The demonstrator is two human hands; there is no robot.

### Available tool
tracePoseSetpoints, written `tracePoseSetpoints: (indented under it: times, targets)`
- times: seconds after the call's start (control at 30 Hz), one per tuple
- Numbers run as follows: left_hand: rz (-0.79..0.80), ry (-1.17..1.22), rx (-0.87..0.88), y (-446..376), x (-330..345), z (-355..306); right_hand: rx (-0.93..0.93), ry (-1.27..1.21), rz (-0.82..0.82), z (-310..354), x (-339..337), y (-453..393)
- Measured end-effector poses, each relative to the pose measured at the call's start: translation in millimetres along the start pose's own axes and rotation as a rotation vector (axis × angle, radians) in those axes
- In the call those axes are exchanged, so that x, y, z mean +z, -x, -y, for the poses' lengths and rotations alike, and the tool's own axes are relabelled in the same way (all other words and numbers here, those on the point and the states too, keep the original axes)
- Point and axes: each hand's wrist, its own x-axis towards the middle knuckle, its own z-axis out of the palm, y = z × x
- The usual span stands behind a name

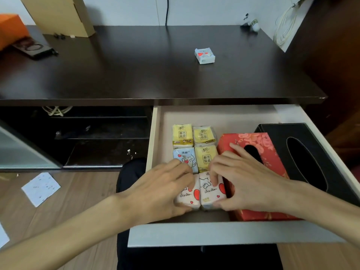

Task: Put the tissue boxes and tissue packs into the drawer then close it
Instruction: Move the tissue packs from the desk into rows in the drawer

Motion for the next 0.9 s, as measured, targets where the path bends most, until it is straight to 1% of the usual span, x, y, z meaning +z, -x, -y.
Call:
tracePoseSetpoints:
  times: [0.2,0.37,0.5,0.57,0.63,0.8,0.83,0.9]
  targets:
    - [0.004,-0.021,0.009,-1.0,2.3,0.0,0.026,-0.013,0.039,-0.3,4.4,-4.9]
    - [0.052,-0.007,0.01,-1.3,2.5,0.4,0.029,-0.008,0.019,-1.9,8.6,-4.9]
    - [0.032,0.015,0.024,-2.2,-0.6,-0.3,-0.005,-0.031,-0.003,-3.4,3.8,-2.6]
    - [0.0,0.033,0.016,-2.8,-5.2,2.0,-0.017,-0.078,-0.071,-8.9,-3.9,-2.8]
    - [-0.046,0.036,-0.011,-7.1,-14.9,10.1,0.015,-0.155,-0.159,-16.3,-21.8,-8.7]
    - [-0.174,0.073,-0.166,-44.9,-47.9,48.8,0.079,-0.358,-0.433,-56.2,-79.4,-60.7]
    - [-0.186,0.082,-0.198,-53.4,-48.8,55.5,0.108,-0.375,-0.47,-69.4,-88.6,-77.4]
    - [-0.128,0.081,-0.255,-66.7,-41.8,65.0,0.199,-0.354,-0.494,-97.1,-105.7,-116.1]
